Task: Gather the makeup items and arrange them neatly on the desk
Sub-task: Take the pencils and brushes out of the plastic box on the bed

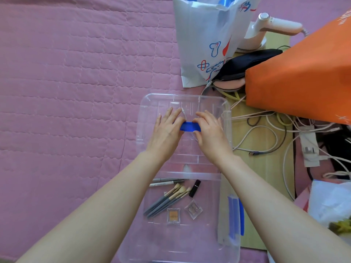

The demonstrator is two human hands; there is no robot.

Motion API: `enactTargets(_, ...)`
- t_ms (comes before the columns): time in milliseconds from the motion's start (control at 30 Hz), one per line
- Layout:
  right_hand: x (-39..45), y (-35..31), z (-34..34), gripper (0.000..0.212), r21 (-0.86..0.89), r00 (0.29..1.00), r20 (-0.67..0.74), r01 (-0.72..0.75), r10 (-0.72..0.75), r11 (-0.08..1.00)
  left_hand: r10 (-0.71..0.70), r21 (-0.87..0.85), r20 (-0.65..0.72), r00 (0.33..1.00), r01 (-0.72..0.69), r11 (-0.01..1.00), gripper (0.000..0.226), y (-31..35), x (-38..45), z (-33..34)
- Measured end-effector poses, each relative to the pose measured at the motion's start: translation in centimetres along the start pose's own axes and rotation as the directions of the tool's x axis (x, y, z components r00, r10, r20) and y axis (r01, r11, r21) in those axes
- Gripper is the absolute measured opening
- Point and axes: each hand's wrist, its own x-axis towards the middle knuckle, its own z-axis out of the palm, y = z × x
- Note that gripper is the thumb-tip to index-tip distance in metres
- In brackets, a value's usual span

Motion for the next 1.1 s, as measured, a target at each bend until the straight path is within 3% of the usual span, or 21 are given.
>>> enactTargets(467,2.1,2.8,4.4,0.031,-0.068,0.993,0.117,-0.024,0.032,0.997,-0.057,0.096,0.171,0.984,0.041,0.995,0.024,-3.7,1.7,4.4)
enactTargets(733,1.9,2.9,3.9,0.039,-0.046,0.992,0.126,-0.028,0.033,0.999,-0.039,0.080,0.169,0.985,0.026,0.996,0.048,-3.6,1.8,3.5)
enactTargets(967,0.2,0.8,1.7,0.047,-0.027,0.997,0.065,-0.040,0.042,0.999,-0.130,0.047,-0.017,0.991,0.131,0.990,0.045,-2.1,0.0,0.4)
enactTargets(1100,-2.2,-1.1,-0.2,0.047,-0.003,0.999,-0.033,-0.001,0.001,1.000,-0.074,-0.002,-0.122,0.990,0.074,0.997,0.039,-0.6,-2.4,-1.4)
